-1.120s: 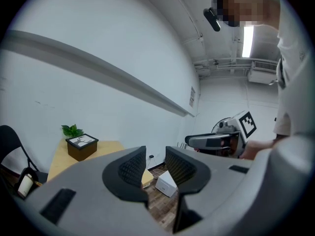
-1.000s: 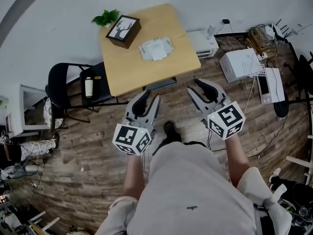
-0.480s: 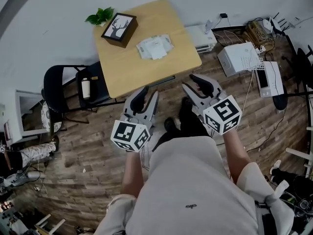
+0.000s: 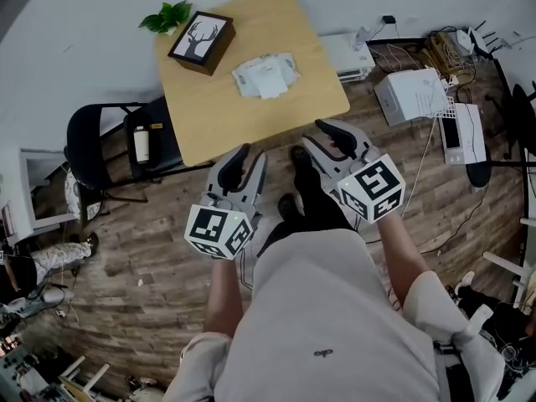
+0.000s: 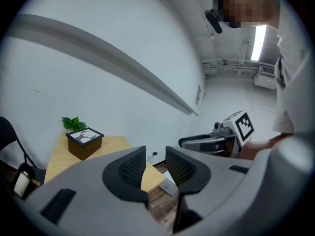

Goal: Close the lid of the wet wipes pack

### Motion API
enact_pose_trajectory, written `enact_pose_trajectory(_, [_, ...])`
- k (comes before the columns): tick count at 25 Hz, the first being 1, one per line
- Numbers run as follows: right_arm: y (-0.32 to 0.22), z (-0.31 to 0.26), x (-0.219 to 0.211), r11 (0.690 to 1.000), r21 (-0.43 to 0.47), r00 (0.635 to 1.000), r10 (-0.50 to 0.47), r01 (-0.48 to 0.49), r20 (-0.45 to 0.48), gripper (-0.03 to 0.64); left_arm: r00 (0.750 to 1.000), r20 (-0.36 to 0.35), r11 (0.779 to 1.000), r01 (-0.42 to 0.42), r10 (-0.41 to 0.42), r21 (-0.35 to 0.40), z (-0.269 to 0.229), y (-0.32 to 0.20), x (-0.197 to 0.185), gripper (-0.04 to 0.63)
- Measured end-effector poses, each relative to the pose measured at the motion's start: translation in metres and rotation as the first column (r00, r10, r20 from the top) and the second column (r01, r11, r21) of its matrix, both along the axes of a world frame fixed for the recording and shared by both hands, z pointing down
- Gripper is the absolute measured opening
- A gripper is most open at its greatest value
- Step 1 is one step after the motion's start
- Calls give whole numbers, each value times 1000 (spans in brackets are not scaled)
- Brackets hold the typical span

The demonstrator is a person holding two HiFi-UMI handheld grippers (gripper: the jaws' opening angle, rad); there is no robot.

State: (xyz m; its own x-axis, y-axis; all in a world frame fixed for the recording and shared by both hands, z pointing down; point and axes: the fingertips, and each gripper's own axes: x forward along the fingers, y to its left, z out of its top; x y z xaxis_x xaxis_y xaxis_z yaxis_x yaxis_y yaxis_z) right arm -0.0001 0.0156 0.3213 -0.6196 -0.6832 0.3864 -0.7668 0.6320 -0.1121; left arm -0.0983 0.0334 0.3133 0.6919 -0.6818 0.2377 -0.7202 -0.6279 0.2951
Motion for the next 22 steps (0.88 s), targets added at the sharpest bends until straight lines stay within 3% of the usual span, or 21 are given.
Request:
enact_pose_trajectory(9, [-55,44,-7,994,-87,997,-69,66,-33,138,998,-34,998,45,-46,-51,22,-48,0,104])
enact_pose_trajectory(22, [-139,109,-6,964,-164,971,-225,209,-81,149,990,32,981,144,-141,-132,61,-126,8,104])
